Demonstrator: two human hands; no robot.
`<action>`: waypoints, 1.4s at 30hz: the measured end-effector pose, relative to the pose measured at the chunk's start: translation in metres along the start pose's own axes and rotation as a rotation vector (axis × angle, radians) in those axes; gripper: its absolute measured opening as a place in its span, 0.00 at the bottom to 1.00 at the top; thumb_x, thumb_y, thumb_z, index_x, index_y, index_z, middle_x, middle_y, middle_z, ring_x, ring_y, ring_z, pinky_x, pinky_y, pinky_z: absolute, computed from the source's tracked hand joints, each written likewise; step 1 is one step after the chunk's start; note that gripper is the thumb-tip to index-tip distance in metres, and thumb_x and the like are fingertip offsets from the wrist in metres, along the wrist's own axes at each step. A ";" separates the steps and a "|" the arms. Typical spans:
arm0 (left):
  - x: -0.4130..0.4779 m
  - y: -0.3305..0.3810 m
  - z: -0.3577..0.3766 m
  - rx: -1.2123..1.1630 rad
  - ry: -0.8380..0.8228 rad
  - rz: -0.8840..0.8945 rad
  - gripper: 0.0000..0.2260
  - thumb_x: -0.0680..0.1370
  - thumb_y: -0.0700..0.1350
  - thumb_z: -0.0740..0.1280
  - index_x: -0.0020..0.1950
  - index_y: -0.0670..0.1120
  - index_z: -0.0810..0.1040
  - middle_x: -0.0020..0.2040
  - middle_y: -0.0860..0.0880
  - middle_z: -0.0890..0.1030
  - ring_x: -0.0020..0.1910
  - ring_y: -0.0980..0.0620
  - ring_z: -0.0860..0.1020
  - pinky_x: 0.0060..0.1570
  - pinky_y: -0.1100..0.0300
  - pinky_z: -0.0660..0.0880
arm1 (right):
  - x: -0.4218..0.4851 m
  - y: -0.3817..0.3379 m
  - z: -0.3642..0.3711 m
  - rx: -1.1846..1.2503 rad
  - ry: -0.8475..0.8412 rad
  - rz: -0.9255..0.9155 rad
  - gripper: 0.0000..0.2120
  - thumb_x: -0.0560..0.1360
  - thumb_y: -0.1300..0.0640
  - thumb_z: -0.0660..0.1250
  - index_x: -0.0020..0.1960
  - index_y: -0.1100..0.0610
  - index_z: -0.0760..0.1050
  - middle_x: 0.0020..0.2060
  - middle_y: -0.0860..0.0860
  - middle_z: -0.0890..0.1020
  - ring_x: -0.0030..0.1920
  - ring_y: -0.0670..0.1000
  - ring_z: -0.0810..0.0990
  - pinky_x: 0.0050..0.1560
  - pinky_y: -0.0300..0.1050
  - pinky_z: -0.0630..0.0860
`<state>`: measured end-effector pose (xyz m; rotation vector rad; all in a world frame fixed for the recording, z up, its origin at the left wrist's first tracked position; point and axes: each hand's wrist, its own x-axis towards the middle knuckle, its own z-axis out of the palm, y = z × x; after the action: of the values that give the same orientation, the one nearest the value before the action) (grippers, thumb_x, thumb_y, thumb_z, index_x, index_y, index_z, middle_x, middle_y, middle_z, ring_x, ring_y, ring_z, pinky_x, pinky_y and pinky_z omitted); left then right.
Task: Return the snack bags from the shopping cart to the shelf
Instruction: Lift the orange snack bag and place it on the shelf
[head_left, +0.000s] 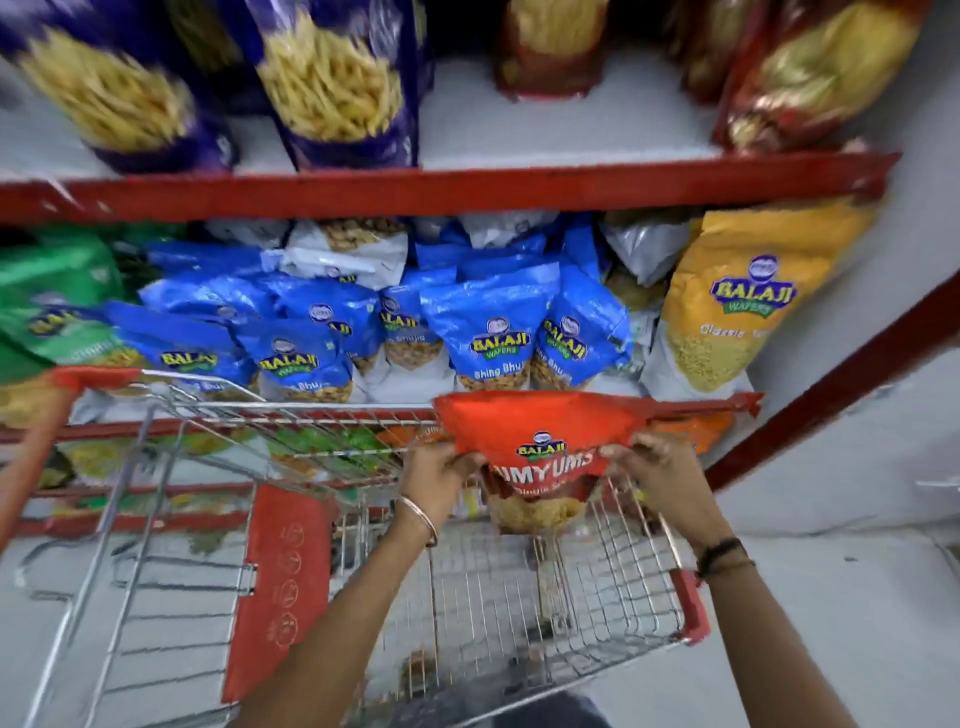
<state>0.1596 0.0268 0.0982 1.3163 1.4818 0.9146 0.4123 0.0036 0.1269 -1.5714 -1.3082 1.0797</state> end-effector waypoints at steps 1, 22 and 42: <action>0.004 0.022 -0.007 0.005 0.017 0.048 0.06 0.70 0.39 0.70 0.38 0.37 0.82 0.23 0.65 0.77 0.25 0.67 0.72 0.29 0.70 0.70 | 0.002 -0.021 -0.004 0.053 0.024 -0.047 0.17 0.69 0.59 0.71 0.26 0.56 0.66 0.20 0.44 0.69 0.21 0.41 0.64 0.23 0.33 0.62; 0.114 0.374 -0.062 -0.470 0.127 0.424 0.10 0.75 0.38 0.64 0.35 0.48 0.75 0.32 0.47 0.80 0.32 0.48 0.78 0.28 0.65 0.78 | 0.153 -0.331 -0.085 0.461 0.431 -0.800 0.08 0.74 0.59 0.66 0.37 0.51 0.75 0.28 0.39 0.81 0.32 0.38 0.76 0.33 0.31 0.75; 0.289 0.345 -0.026 -0.569 0.283 0.341 0.08 0.75 0.41 0.64 0.36 0.49 0.72 0.28 0.55 0.81 0.34 0.48 0.73 0.29 0.62 0.73 | 0.322 -0.289 -0.060 0.508 0.409 -0.597 0.10 0.74 0.66 0.64 0.42 0.51 0.73 0.29 0.36 0.82 0.33 0.35 0.79 0.35 0.30 0.76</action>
<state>0.2382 0.3656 0.3846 1.0488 1.0821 1.6596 0.4140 0.3589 0.3813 -0.8731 -1.0143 0.6004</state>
